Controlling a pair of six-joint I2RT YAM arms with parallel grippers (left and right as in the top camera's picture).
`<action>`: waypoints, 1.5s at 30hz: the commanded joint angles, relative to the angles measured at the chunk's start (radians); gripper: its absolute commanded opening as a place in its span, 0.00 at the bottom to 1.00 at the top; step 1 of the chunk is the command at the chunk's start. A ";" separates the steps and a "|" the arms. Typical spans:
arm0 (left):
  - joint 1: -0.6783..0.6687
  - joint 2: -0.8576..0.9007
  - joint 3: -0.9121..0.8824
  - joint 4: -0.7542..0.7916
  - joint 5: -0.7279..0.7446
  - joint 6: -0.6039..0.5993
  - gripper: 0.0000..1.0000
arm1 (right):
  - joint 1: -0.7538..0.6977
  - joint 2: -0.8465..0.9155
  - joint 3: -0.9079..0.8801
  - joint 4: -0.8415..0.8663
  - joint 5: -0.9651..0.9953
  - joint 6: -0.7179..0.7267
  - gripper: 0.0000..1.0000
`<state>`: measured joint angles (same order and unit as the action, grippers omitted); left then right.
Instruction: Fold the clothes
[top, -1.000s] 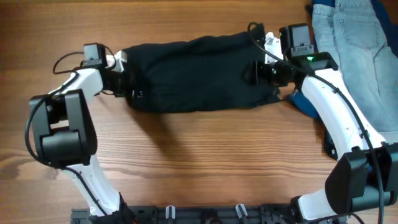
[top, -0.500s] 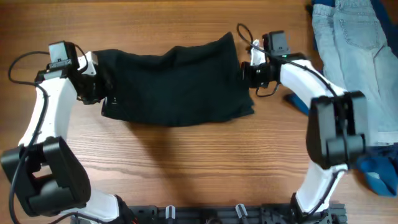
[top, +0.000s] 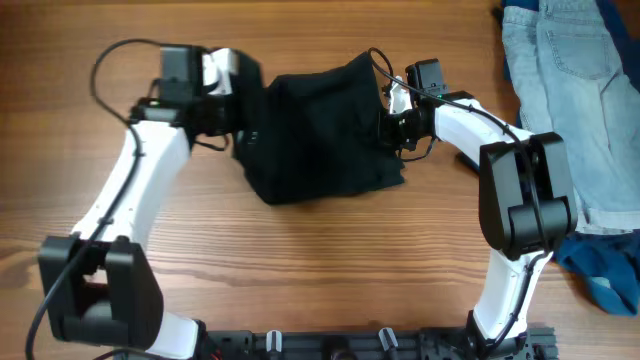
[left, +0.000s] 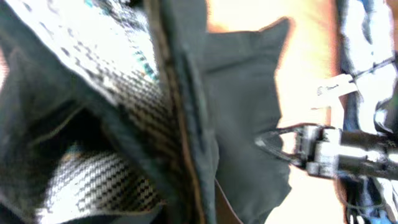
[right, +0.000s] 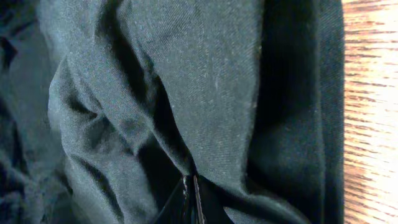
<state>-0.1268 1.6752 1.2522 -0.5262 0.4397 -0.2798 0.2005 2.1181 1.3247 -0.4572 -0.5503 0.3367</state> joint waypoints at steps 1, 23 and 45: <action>-0.137 -0.005 0.023 0.102 0.014 -0.024 0.04 | 0.006 0.059 -0.009 -0.010 0.042 0.003 0.04; -0.223 0.035 0.024 0.150 -0.108 0.012 1.00 | -0.184 -0.305 0.060 -0.179 -0.117 -0.149 0.46; 0.285 -0.121 0.024 -0.144 -0.108 0.094 1.00 | 0.225 -0.216 -0.125 -0.075 0.548 0.021 0.04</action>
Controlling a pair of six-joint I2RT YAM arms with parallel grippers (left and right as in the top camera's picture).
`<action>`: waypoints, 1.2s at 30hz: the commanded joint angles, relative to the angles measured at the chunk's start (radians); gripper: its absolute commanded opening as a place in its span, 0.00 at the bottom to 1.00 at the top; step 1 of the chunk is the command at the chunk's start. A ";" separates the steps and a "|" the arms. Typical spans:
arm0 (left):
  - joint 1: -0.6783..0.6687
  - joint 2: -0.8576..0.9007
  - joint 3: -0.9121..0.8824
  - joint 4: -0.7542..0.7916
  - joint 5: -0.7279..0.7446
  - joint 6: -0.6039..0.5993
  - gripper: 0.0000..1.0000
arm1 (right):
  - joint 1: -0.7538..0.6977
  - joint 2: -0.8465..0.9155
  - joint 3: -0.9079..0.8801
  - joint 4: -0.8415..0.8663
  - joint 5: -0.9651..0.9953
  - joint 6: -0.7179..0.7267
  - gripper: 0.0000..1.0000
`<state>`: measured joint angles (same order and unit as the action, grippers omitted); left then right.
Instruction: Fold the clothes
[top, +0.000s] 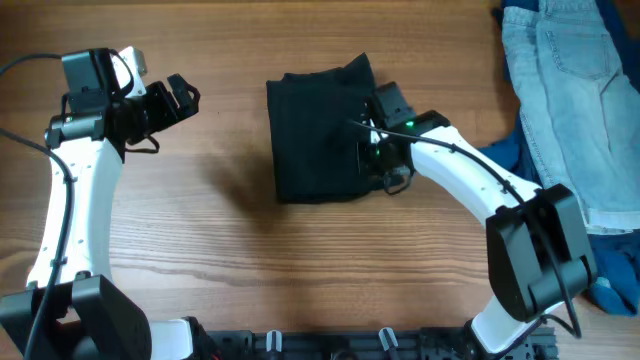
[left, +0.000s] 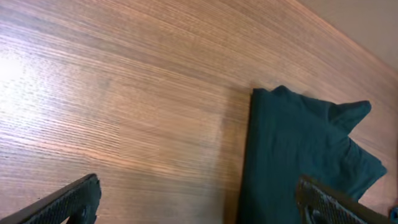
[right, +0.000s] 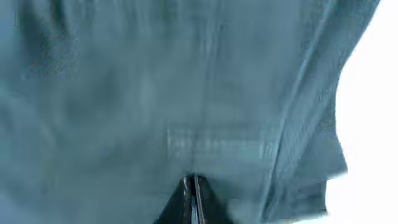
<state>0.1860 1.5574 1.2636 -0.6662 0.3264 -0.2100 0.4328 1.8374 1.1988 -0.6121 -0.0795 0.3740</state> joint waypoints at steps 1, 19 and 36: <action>-0.045 -0.003 0.012 -0.004 0.005 0.024 1.00 | -0.007 0.091 0.001 0.117 0.076 -0.035 0.04; -0.132 -0.003 0.012 -0.006 0.011 0.085 1.00 | 0.039 0.267 0.062 0.281 -0.232 -0.241 0.04; -0.552 0.349 0.012 0.333 -0.046 0.255 0.09 | -0.418 -0.184 0.560 -0.358 -0.183 -0.116 0.77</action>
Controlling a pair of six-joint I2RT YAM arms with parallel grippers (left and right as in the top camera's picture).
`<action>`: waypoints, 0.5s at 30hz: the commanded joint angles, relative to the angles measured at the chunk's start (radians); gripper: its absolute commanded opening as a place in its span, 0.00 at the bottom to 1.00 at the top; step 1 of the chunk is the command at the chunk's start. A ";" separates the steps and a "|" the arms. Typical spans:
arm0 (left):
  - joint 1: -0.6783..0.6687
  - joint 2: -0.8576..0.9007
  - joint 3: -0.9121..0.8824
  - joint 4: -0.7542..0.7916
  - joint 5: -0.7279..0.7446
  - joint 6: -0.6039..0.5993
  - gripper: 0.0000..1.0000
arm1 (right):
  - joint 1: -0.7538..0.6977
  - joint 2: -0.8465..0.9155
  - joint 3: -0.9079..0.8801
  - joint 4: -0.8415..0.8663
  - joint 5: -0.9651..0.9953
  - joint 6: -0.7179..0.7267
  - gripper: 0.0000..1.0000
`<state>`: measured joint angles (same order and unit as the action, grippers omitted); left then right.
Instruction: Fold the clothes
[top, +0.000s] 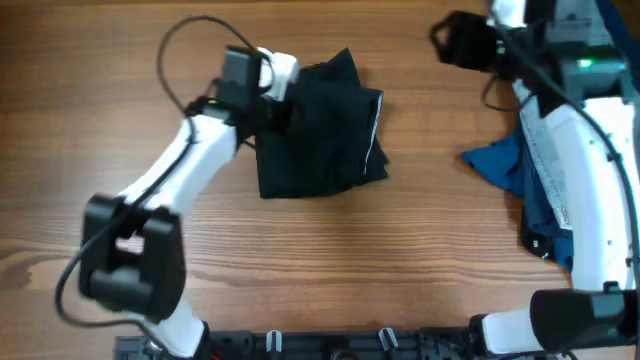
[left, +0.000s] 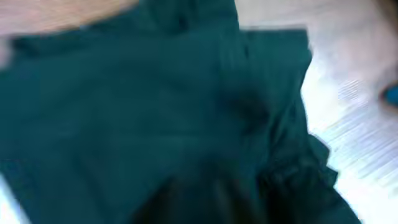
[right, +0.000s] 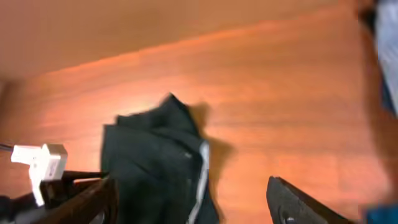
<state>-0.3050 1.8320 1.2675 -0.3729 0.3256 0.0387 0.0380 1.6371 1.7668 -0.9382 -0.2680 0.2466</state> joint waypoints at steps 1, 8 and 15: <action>-0.093 0.104 0.008 0.064 -0.085 0.007 0.04 | -0.028 0.016 -0.008 -0.036 0.005 0.010 0.77; -0.220 0.268 0.008 0.238 -0.323 0.108 0.05 | -0.028 0.016 -0.008 -0.049 0.005 0.002 0.77; -0.038 0.392 0.008 0.387 -0.418 -0.203 0.09 | -0.028 0.016 -0.008 -0.126 0.005 -0.003 0.77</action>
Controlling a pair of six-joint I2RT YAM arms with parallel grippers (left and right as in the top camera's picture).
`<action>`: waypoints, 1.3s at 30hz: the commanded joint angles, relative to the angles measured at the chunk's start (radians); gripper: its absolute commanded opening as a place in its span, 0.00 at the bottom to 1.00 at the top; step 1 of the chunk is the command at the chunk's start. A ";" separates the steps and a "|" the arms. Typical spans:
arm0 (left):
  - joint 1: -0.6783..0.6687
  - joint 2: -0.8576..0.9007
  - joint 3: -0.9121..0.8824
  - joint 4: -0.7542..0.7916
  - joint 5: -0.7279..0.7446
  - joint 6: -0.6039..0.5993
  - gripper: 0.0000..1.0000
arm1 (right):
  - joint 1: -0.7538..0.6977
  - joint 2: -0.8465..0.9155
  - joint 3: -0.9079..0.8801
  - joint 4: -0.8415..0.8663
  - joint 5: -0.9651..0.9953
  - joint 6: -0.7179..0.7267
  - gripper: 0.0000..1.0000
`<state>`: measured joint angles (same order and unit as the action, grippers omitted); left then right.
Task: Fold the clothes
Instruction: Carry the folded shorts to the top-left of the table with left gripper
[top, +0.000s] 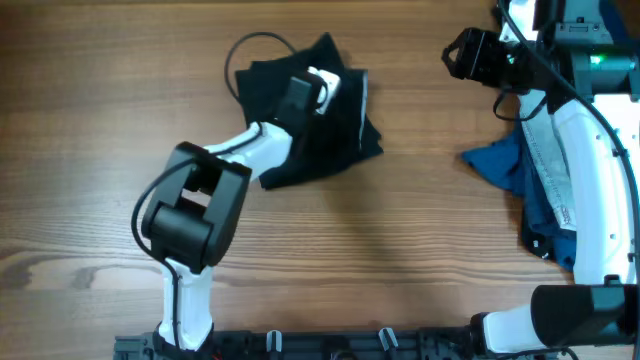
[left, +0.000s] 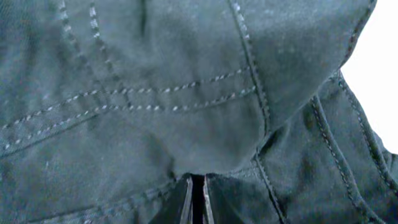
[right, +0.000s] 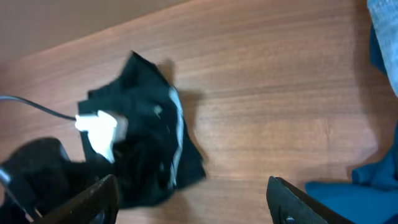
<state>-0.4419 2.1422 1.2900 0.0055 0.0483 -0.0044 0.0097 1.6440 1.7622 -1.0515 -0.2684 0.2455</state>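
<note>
A black garment (top: 335, 140) lies bunched at the table's middle back; it also shows in the right wrist view (right: 149, 143). My left gripper (top: 318, 88) rests on its top middle. In the left wrist view its fingers (left: 196, 186) are together, with dark stitched fabric (left: 155, 93) puckered round the tips. My right gripper (top: 462, 55) hangs open high at the back right, apart from the garment. Its two fingers (right: 93, 199) stand wide apart with only table between them.
A pile of other clothes sits at the right edge: a blue cloth (top: 500, 165) and light denim (top: 545, 150), partly under the right arm. The left arm's cable (top: 250, 45) loops over the table behind the garment. Bare wood lies left and in front.
The left gripper has gone from the garment's upper left edge to its top middle. The garment has shifted back and turned, more rumpled. The right gripper has barely moved and stays open.
First both grippers were at the black garment's two sides. Then the left gripper was open far to the left while the right was shut on the folded garment. Later the right was open at the back right with the left on the garment, which is now rumpled.
</note>
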 joint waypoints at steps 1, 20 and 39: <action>0.148 0.082 -0.014 0.014 -0.181 -0.238 0.08 | 0.002 0.010 -0.003 -0.016 0.005 -0.002 0.77; 0.747 0.067 -0.003 0.319 -0.099 -0.611 0.07 | 0.103 0.010 -0.003 0.004 0.005 0.020 0.77; 0.881 -0.407 -0.169 -0.670 -0.011 -0.479 0.97 | 0.105 0.010 -0.003 0.003 -0.115 -0.010 0.78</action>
<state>0.4126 1.6768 1.1976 -0.7486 -0.0093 -0.4400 0.1089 1.6440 1.7622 -1.0451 -0.3519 0.2523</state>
